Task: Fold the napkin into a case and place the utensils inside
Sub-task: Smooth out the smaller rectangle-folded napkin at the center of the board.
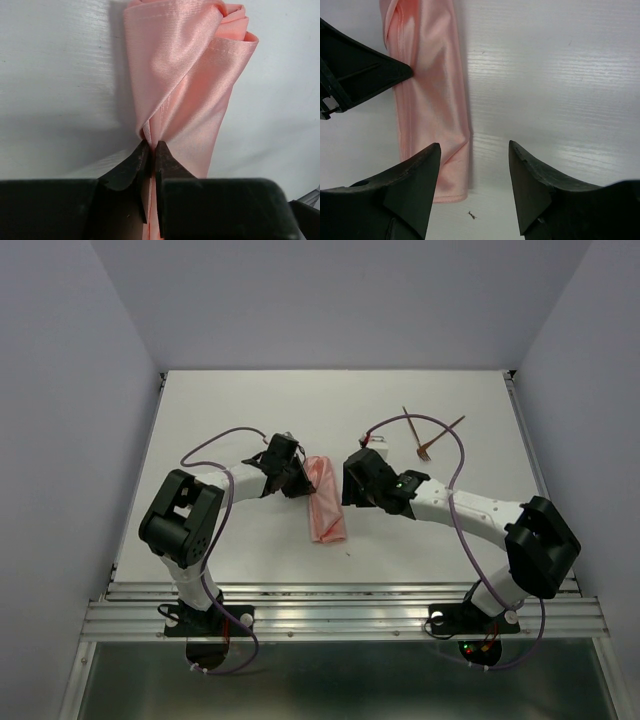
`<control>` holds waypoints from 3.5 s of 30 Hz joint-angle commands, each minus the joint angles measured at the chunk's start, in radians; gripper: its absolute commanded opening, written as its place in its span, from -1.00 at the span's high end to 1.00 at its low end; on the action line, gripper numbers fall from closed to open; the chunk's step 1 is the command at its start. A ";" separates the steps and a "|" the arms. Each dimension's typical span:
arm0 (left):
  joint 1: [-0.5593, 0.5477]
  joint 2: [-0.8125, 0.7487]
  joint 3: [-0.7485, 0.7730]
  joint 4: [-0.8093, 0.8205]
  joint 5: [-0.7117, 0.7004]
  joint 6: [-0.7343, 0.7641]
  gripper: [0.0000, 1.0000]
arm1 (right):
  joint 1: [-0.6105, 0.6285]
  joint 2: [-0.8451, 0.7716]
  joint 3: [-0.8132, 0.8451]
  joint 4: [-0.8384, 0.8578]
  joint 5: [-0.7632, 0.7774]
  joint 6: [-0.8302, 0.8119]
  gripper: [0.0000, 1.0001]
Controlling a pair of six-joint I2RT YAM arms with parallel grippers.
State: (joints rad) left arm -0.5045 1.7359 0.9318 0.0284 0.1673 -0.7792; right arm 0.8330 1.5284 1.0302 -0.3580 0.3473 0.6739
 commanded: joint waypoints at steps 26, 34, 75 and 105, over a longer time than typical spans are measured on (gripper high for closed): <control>0.012 -0.022 -0.042 0.077 0.031 0.009 0.53 | -0.121 0.314 0.315 0.070 -0.136 -0.123 0.71; 0.027 -0.016 -0.037 0.076 0.047 0.018 0.77 | -0.121 0.449 0.430 0.073 -0.218 -0.137 0.74; 0.034 0.010 -0.014 0.071 0.078 0.049 0.78 | -0.121 0.483 0.528 0.108 -0.251 -0.111 0.76; 0.034 0.048 0.018 0.064 0.100 0.083 0.79 | -0.112 0.633 0.547 0.136 -0.327 -0.097 0.78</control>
State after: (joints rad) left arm -0.4717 1.7706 0.9207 0.0944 0.2584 -0.7265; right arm 0.7074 2.1498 1.5551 -0.2584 0.0460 0.5690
